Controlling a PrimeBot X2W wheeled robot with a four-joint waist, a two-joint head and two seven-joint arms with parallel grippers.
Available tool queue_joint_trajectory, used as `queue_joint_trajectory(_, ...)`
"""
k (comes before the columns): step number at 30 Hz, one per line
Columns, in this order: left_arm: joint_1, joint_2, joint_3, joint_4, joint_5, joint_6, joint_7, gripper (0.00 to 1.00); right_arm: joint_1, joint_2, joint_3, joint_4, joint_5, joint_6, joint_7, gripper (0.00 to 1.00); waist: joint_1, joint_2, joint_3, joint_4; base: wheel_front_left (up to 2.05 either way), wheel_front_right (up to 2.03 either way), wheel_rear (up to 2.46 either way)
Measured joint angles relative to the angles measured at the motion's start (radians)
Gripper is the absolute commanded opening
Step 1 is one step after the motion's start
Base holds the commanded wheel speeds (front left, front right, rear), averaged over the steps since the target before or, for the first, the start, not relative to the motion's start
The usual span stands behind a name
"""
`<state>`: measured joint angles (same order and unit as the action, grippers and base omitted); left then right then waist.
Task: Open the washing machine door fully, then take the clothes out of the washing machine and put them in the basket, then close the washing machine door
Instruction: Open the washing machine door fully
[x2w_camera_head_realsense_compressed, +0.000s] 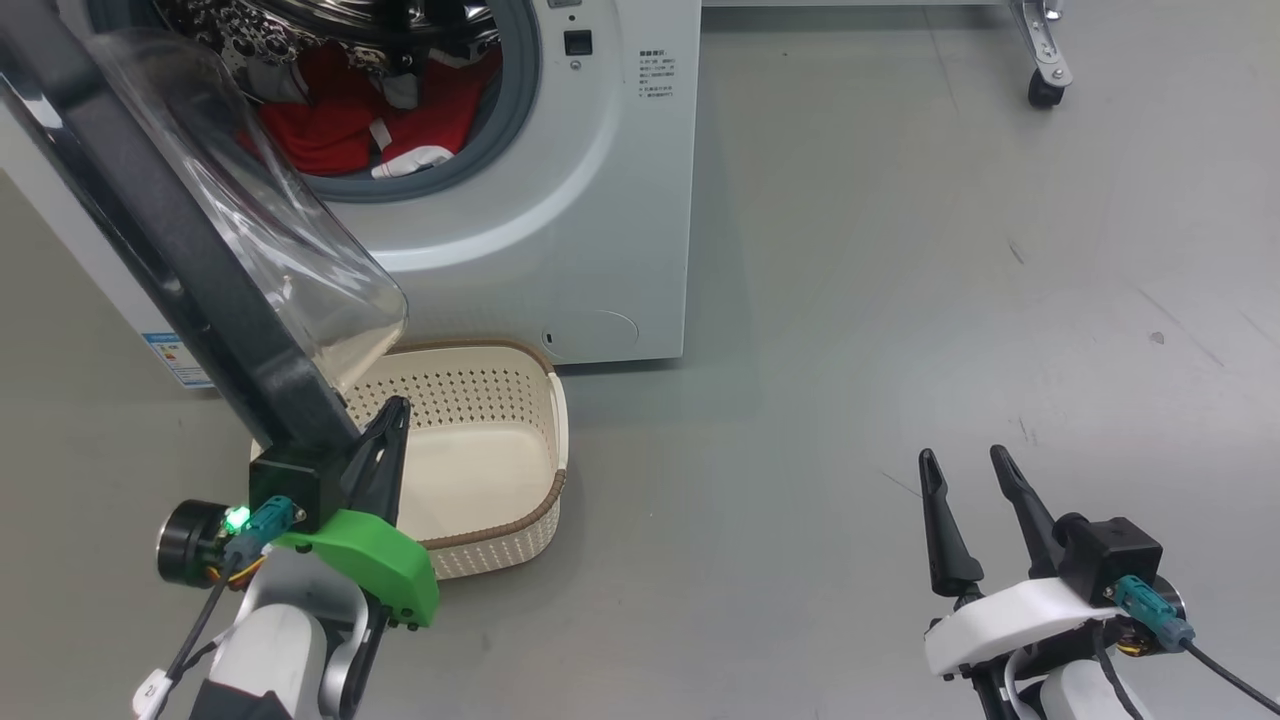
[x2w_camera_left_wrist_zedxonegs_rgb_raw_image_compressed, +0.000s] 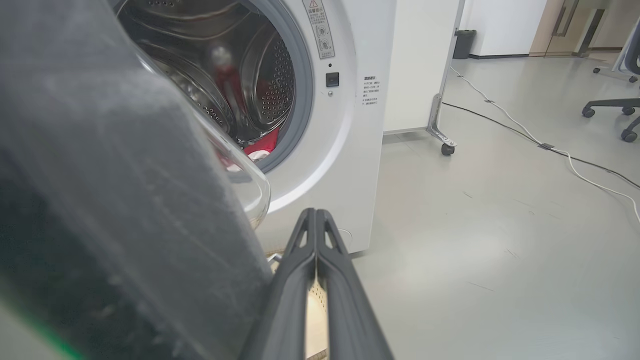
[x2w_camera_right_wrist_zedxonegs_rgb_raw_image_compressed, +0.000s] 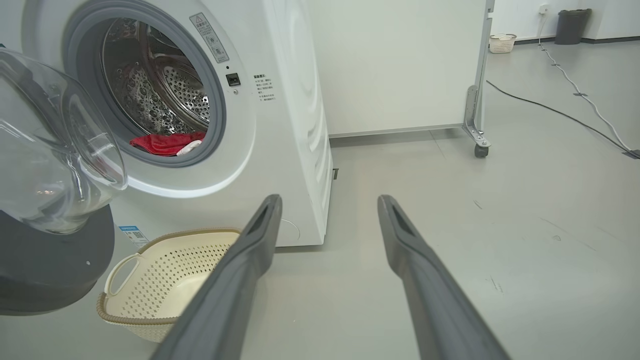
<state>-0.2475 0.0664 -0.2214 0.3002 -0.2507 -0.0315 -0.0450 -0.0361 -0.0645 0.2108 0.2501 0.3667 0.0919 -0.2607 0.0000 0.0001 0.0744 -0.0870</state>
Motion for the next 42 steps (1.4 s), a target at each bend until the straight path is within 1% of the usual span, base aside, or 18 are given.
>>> queue_joint_trajectory(11, -0.004, -0.011, -0.008, 0.034, -0.003, -0.002, -0.015, 0.00, 0.000, 0.002, -0.016, 0.005, -0.004, 0.003, 0.000, 1.00, 0.0000, 0.0000, -0.007, 0.037, 0.00, 0.00, 0.00)
queue_joint_trajectory(26, -0.004, -0.020, -0.012, 0.074, -0.016, -0.002, -0.046, 0.00, 0.014, 0.004, -0.025, 0.015, -0.012, 0.004, 0.000, 1.00, 0.0000, 0.0000, -0.036, 0.127, 0.00, 0.00, 0.00)
queue_joint_trajectory(29, -0.004, -0.020, -0.010, 0.075, -0.024, -0.002, -0.056, 0.00, 0.025, 0.004, -0.026, 0.017, -0.016, 0.012, 0.000, 1.00, 0.0000, 0.0000, -0.039, 0.147, 0.00, 0.00, 0.00)
queue_joint_trajectory(42, -0.004, -0.019, 0.030, 0.090, -0.044, 0.007, -0.080, 0.00, 0.026, 0.005, -0.017, 0.026, -0.020, 0.013, 0.000, 1.00, 0.0000, 0.0000, -0.047, 0.238, 0.00, 0.00, 0.00)
